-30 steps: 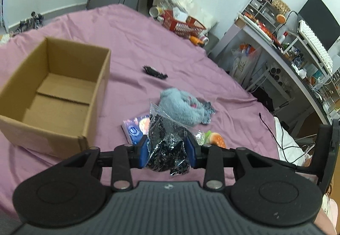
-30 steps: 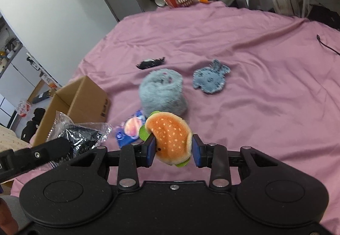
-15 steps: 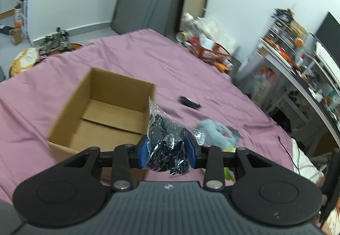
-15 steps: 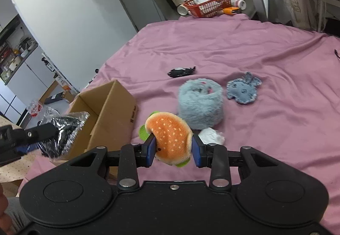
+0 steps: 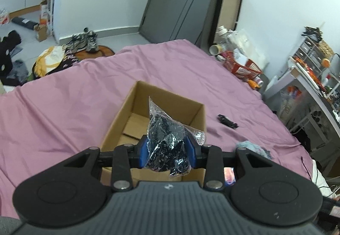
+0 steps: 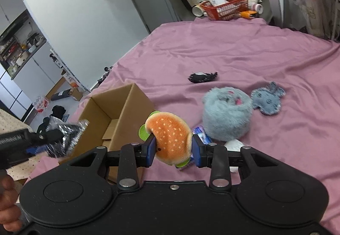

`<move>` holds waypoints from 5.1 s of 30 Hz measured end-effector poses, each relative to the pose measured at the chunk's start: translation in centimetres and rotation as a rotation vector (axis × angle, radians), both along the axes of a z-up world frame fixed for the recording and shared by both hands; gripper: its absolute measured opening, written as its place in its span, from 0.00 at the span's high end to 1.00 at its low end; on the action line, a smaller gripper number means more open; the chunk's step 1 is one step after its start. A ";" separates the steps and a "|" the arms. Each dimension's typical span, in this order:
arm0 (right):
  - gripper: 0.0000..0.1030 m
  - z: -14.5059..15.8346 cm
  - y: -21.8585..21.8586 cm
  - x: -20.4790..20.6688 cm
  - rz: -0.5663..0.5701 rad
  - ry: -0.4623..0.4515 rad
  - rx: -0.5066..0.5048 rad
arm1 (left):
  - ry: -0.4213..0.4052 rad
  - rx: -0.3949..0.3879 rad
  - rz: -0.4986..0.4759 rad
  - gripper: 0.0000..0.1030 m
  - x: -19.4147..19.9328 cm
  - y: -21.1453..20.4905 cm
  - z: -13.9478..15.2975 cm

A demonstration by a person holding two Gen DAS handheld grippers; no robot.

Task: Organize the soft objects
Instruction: 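Carry the black bag and burger plush into the box and release both, then grasp the blue tissue pack with the left tool while the right tool grasps the white bag, then carry the tissue pack and white bag into the box and release both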

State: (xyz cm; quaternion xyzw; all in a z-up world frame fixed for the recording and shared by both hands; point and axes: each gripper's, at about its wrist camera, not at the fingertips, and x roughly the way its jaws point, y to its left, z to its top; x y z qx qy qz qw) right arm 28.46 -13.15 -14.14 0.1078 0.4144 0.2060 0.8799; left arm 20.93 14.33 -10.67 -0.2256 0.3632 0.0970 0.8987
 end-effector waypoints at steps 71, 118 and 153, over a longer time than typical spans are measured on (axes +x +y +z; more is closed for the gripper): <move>0.16 -0.7 -9.4 0.6 -0.280 0.201 0.207 | 0.065 0.063 -0.056 0.23 2.6 -10.2 1.9; 0.43 -10.2 -9.7 6.1 -0.390 0.457 0.263 | 0.335 -0.047 -0.109 0.23 11.4 -15.9 -12.9; 0.64 -6.3 -8.0 4.5 -0.266 0.328 0.322 | 0.143 -0.097 -0.104 0.29 6.7 -12.5 -2.8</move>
